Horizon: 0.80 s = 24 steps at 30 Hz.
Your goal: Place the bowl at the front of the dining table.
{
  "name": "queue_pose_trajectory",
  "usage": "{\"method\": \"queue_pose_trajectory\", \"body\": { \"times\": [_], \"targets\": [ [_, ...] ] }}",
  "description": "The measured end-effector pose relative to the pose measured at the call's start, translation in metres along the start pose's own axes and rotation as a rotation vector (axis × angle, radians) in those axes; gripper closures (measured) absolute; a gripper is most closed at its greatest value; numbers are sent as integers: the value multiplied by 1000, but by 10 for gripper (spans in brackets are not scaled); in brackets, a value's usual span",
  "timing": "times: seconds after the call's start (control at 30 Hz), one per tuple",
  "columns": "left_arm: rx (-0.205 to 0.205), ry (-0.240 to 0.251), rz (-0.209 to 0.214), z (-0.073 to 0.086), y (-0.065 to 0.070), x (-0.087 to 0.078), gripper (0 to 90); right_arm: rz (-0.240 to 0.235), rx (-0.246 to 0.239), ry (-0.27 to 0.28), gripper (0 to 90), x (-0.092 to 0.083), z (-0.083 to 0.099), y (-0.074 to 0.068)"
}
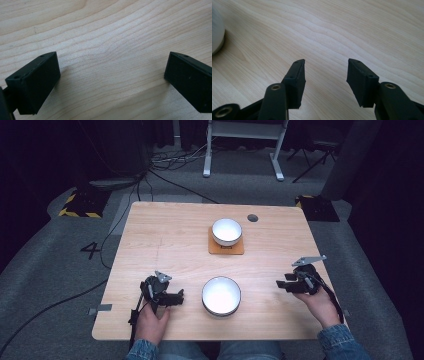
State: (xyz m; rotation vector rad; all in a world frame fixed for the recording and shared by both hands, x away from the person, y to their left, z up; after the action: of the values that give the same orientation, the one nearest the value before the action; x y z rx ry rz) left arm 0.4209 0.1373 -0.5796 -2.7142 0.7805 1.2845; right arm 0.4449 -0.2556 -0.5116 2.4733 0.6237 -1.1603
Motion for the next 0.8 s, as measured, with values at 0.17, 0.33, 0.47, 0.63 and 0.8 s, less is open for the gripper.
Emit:
{"method": "queue_pose_trajectory", "body": {
  "times": [0.17, 0.33, 0.47, 0.63, 0.8],
  "targets": [
    [3, -2, 6, 1, 1, 0, 4, -14, -30, 12, 461, 8, 10, -8],
    [4, -2, 6, 1, 1, 0, 4, -14, -81, 28, 453, 17, 22, -20],
    [4, -2, 6, 1, 1, 0, 4, 8, -61, 51, 444, 20, 26, -26],
    [4, -2, 6, 1, 1, -1, 4, 38, -58, 83, 431, 24, 27, -34],
    [3, -2, 6, 1, 1, 0, 4, 52, -64, 137, 431, 29, 30, -42]
  ]
}}
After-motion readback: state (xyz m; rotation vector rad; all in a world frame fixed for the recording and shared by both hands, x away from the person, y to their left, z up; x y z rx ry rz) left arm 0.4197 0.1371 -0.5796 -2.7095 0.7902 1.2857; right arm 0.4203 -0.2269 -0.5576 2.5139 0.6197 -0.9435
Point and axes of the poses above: each handheld gripper's, and its own axes: x roughly forward along the jaws, z roughly out of its underside, y roughly to its right, the point moved 10 cm from there along x, roughly forward along the jaws, and after that the axes turned 11 degrees about z, right-handed, at the moved point
